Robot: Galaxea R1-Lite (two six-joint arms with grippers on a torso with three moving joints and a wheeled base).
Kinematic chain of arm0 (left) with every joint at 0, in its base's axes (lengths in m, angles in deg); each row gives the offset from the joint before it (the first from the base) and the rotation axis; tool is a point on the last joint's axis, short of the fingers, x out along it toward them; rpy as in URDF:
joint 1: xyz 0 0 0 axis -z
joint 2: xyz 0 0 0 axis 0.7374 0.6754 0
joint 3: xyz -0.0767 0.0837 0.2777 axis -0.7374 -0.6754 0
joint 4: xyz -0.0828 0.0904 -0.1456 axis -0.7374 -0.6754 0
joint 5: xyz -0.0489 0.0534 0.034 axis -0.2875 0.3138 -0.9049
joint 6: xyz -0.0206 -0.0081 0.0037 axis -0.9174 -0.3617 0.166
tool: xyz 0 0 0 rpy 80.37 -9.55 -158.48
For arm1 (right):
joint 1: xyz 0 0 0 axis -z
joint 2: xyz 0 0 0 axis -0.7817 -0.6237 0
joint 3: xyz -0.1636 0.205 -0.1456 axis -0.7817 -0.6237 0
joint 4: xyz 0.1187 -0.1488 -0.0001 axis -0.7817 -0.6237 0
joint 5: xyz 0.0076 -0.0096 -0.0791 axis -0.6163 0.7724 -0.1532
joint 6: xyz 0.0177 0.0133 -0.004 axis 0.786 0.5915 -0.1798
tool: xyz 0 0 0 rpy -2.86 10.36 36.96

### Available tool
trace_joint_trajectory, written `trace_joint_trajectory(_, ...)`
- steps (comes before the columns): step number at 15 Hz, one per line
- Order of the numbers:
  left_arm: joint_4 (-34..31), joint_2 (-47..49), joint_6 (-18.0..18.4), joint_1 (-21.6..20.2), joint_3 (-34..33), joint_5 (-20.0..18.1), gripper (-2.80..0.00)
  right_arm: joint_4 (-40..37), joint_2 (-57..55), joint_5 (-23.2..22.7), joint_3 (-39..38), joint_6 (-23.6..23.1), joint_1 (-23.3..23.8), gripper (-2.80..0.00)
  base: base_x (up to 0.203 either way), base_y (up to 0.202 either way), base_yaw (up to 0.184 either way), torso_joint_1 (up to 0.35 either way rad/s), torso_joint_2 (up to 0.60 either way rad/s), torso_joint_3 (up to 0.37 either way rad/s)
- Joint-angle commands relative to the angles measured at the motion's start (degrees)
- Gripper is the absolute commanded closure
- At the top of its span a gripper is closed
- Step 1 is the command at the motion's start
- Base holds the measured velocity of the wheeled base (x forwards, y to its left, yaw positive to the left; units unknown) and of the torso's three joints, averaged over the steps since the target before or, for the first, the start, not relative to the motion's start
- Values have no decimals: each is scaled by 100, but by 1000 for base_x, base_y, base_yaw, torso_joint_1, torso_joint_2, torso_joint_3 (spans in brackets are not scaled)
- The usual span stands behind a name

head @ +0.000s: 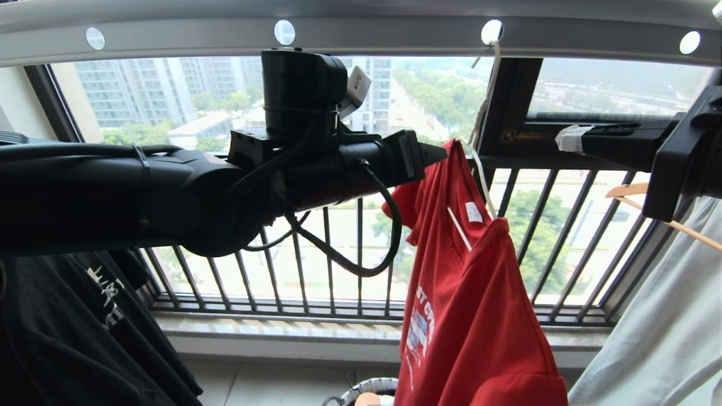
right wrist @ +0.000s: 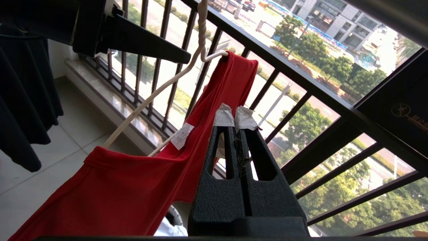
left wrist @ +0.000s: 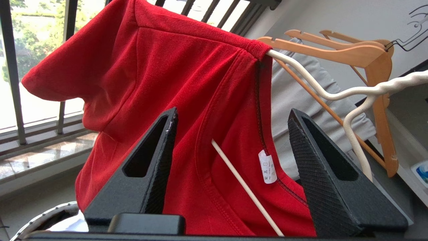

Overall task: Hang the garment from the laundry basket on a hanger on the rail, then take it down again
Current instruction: Take the clothes off the clothes rack

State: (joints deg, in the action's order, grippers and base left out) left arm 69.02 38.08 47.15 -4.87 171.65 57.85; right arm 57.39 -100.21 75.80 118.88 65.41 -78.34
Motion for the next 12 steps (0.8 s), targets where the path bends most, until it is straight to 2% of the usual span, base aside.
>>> trace_joint_trajectory(1,-338,-324,-132,-2,-54,-215,0,-3,33,-6,-1,-17,33,0,0,0,0,0,0,0)
trace_joint_trajectory(4,-367,-345,-183,-65,-122,-743,0,-3,42,3,13,-40,39,0,0,0,0,0,0,0)
trace_joint_trajectory(8,-365,52,-392,-81,265,-1073,0,-3,33,3,96,-42,39,0,0,0,0,0,0,0)
trace_joint_trajectory(12,-365,759,-409,-74,788,-1129,0,-3,41,11,149,-49,39,0,0,0,0,0,0,0)
